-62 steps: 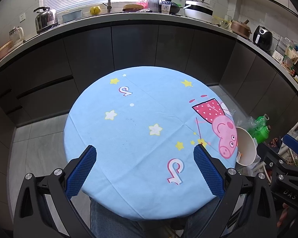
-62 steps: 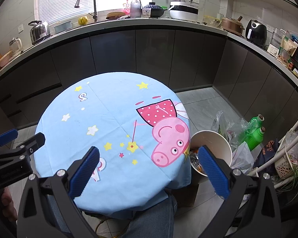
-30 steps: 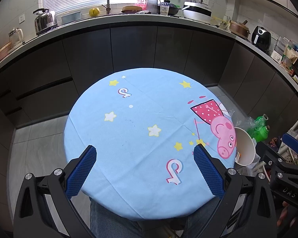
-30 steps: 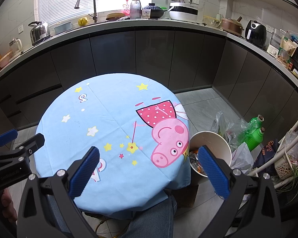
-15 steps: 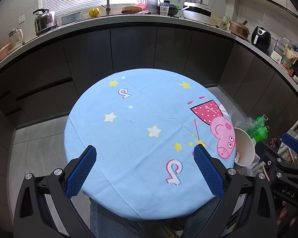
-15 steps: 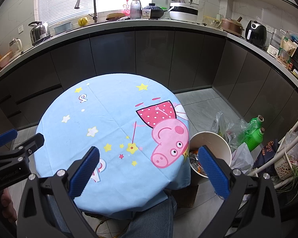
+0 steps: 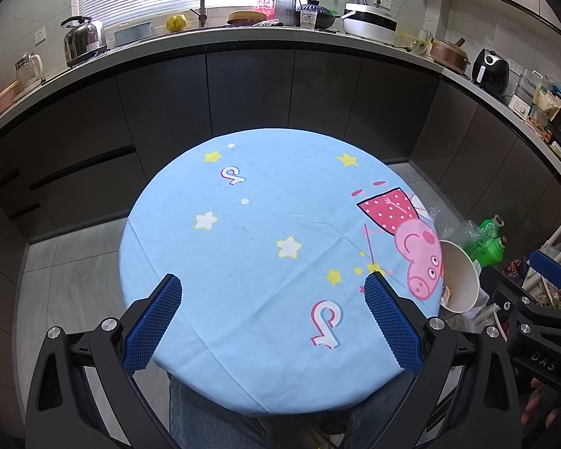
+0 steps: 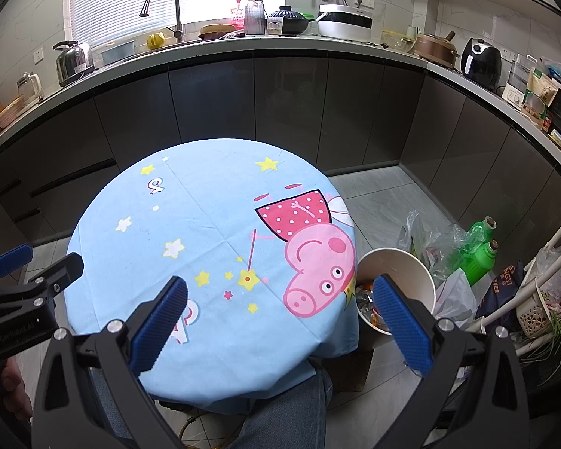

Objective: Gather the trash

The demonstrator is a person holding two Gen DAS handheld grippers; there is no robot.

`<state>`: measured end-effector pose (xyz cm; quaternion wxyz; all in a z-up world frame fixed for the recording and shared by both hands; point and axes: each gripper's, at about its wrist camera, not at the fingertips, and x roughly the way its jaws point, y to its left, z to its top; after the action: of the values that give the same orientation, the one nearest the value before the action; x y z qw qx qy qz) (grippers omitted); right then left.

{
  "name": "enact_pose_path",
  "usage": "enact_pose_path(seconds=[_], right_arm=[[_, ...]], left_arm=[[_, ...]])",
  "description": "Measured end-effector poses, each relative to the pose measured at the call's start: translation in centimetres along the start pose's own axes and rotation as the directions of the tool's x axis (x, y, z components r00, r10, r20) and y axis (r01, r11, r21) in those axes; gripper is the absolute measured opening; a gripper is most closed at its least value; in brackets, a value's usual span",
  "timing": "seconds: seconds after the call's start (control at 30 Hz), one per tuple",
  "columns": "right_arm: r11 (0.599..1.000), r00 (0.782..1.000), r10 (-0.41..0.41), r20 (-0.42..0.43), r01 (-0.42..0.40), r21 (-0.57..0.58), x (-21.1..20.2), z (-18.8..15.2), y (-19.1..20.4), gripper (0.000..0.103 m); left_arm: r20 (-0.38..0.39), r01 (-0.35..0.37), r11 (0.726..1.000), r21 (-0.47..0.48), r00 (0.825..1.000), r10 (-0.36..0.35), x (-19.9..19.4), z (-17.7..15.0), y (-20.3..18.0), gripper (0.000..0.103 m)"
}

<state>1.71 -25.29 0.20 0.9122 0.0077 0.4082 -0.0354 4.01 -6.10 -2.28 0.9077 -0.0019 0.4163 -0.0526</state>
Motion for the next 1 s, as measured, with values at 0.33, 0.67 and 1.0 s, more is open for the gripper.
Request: enact_pose_path(seconds=[0.33, 0.67, 1.0], right_arm=[[1.0, 1.0, 0.0, 0.0, 0.0, -0.001, 0.01, -0.02, -0.01, 0.1], [1.0, 1.0, -0.001, 0.0, 0.001, 0.001, -0.01, 0.01, -0.08, 0.1], [1.0, 1.0, -0.001, 0.0, 0.001, 0.002, -0.03, 0.0, -0.04, 0.1]], left_arm=[[0.001, 0.001, 1.0, 0.001, 1.0, -0.001, -0.03, 0.01, -0.05, 0.094], [0.001, 0.001, 1.0, 0.001, 1.0, -0.001, -0.03, 0.0, -0.09, 0.094], [-0.005, -0.001, 1.0, 0.005, 1.0, 0.001, 0.04, 0.02, -0.21, 0.094]])
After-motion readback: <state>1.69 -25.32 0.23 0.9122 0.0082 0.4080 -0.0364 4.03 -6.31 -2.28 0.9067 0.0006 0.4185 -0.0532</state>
